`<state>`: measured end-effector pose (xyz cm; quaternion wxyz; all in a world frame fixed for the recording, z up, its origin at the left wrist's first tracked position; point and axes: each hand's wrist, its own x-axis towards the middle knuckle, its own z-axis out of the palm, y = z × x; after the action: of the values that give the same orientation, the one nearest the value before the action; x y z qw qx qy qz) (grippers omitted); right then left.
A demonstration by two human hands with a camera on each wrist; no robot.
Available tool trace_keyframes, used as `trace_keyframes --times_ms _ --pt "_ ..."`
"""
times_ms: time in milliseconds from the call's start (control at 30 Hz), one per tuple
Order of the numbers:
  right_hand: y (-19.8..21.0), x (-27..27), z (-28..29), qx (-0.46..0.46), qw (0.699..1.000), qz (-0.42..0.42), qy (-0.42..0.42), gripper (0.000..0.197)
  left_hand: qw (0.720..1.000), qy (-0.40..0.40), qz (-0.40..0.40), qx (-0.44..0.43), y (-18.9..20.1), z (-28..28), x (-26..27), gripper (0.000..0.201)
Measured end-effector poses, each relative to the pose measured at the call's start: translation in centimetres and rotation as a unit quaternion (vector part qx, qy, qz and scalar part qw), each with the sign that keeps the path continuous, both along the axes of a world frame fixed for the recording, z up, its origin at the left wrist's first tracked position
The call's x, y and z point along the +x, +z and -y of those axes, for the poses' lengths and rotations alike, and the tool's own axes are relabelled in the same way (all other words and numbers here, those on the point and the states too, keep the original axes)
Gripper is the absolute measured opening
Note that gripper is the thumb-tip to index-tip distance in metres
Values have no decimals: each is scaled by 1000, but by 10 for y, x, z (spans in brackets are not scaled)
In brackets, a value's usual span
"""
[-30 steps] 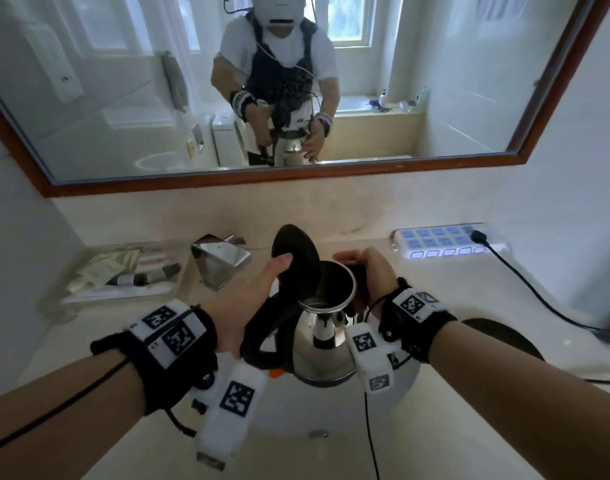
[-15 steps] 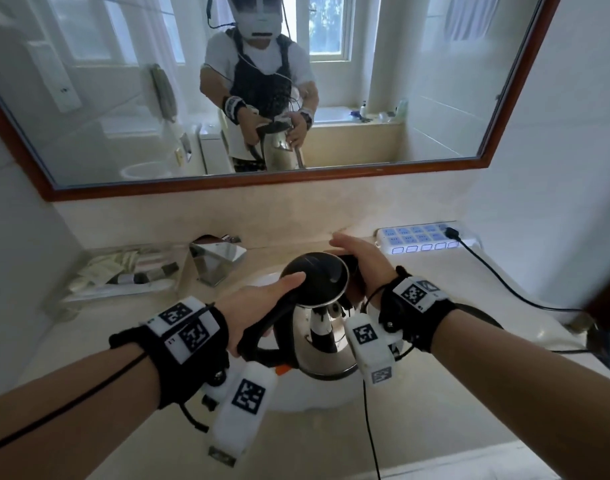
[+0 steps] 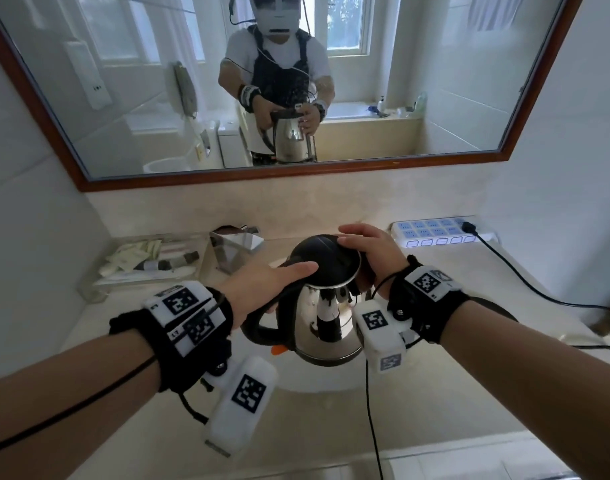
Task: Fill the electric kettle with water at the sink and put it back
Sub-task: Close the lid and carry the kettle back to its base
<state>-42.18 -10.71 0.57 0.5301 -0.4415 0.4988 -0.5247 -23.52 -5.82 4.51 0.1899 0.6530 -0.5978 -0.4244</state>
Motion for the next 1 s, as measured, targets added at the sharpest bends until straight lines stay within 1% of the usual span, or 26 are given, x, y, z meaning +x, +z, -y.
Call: trace_keyframes --times_ms 100,167,267,367,467,600,767,867,1000 --pt "0 -19 -6 4 1000 -9 -19 16 999 -20 24 -18 -6 1 -13 58" --pt "2 -37 -11 2 999 -16 -30 15 999 -27 23 -25 -8 1 -28 60" --pt "3 -72 -19 0 998 -24 -54 15 998 -46 24 -37 -9 0 -61 57" --pt "0 -110 -26 4 997 -38 -74 13 997 -67 23 -44 -10 0 -97 58" --pt "1 -149 -29 10 996 -40 -76 12 996 -77 12 -40 -14 1 -136 59" --pt "-2 -199 -30 20 996 -48 -73 12 997 -69 15 -38 -23 3 -188 62" --pt "-6 -253 -28 27 997 -35 -57 12 998 -37 27 -37 -32 1 -246 60" --pt "-15 -277 -25 28 997 -36 -56 12 998 -21 43 -43 -38 1 -271 58" --pt "-30 -295 -19 46 997 -12 -54 12 997 -19 62 -39 -48 5 -290 59"
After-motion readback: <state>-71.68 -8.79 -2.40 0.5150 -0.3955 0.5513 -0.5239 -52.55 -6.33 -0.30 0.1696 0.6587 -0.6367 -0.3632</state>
